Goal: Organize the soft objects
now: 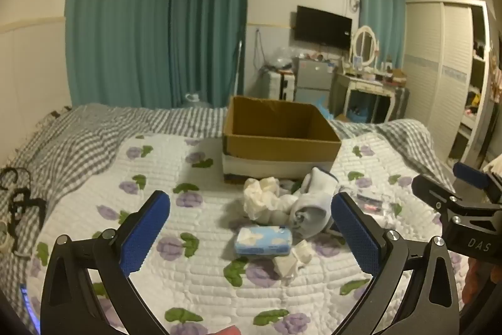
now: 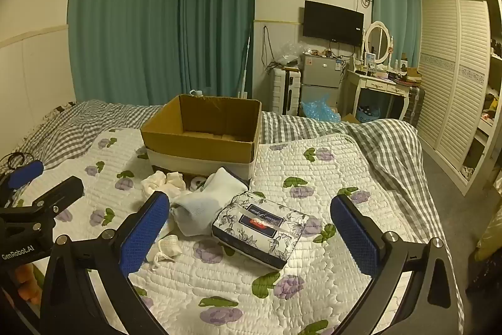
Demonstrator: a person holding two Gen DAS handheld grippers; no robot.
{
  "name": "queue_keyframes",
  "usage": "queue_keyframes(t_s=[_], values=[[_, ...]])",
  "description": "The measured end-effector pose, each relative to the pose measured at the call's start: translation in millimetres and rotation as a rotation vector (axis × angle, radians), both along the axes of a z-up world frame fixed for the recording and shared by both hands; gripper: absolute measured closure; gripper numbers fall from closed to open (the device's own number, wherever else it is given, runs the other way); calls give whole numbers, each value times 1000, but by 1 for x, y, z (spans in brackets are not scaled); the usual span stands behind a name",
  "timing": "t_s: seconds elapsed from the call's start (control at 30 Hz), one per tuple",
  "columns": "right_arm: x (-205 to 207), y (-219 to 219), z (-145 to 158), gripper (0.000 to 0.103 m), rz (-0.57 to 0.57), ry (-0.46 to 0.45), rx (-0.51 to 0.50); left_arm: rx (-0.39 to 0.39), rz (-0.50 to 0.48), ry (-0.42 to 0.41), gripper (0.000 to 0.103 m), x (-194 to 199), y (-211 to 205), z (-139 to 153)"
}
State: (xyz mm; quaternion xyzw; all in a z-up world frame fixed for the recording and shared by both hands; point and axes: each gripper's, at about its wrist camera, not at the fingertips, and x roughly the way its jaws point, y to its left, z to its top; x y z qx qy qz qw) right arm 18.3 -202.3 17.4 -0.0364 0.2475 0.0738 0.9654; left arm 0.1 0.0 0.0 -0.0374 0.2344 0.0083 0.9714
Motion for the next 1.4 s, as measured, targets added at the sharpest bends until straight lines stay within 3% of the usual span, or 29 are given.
queue_keyframes(t_s=[0.33, 0.37, 0.43, 1.4], values=[[0, -1, -1, 0, 0, 8, -5, 22, -11, 47, 0, 15, 1, -4], [0, -1, -2, 0, 0, 8, -4, 16, 3, 3, 0, 3, 0, -4], [0, -1, -2, 0, 0, 8, -5, 19, 4, -1, 0, 0, -5, -3], [1, -2, -9, 0, -3, 17, -10, 15, 18, 5, 0, -2, 4, -6]])
